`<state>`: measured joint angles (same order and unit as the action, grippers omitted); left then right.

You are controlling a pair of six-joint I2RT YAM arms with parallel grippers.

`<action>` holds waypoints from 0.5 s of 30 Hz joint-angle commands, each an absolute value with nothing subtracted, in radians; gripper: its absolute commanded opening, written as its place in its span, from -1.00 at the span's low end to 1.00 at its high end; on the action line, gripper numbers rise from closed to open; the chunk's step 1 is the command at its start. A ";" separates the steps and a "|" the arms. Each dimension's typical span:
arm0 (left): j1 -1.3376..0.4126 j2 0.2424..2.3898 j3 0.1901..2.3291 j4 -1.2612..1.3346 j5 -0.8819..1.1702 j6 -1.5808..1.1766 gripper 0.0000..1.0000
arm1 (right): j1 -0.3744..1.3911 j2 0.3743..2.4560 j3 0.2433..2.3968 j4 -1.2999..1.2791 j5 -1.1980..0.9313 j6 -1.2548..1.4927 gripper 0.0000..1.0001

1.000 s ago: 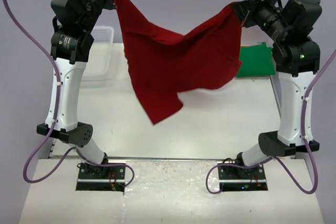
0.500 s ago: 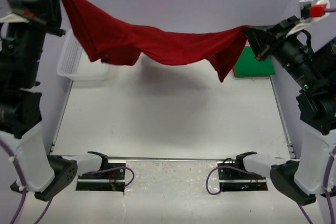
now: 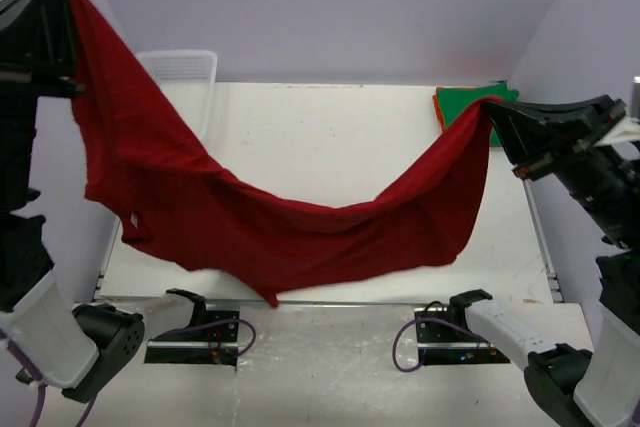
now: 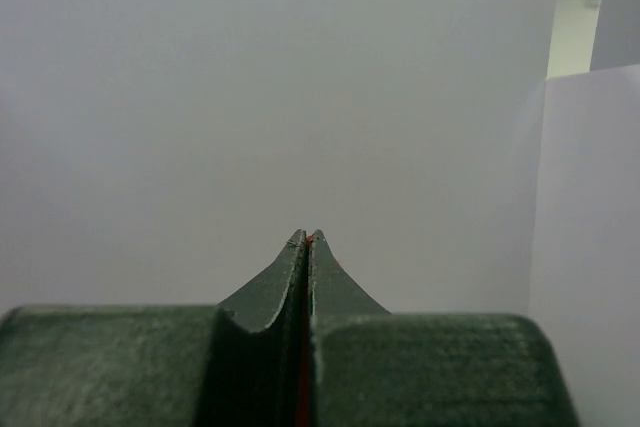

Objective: Fold and stack the t-shirts
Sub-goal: Flatten out the tshirt

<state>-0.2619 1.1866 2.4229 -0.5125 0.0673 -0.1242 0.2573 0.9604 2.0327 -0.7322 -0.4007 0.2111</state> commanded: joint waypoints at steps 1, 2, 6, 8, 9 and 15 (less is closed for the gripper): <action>-0.255 1.319 2.353 -0.525 0.071 -0.159 -1.00 | 0.261 1.015 1.886 -0.690 -0.306 0.255 -1.00; -0.255 1.334 2.327 -0.514 0.068 -0.160 -1.00 | 0.261 1.015 1.837 -0.646 -0.281 0.259 -1.00; -0.255 1.492 2.258 -0.474 0.041 -0.153 -1.00 | 0.259 1.070 1.614 -0.545 -0.178 0.262 -1.00; -0.255 1.560 2.263 -0.456 0.035 -0.140 -1.00 | 0.256 1.129 1.601 -0.525 -0.100 0.247 -1.00; -0.255 1.627 2.264 -0.433 0.031 -0.130 -1.00 | 0.258 1.188 1.601 -0.520 -0.074 0.238 -1.00; -0.244 1.908 2.324 -0.391 0.015 -0.078 -1.00 | 0.218 1.399 1.627 -0.437 -0.020 0.212 -1.00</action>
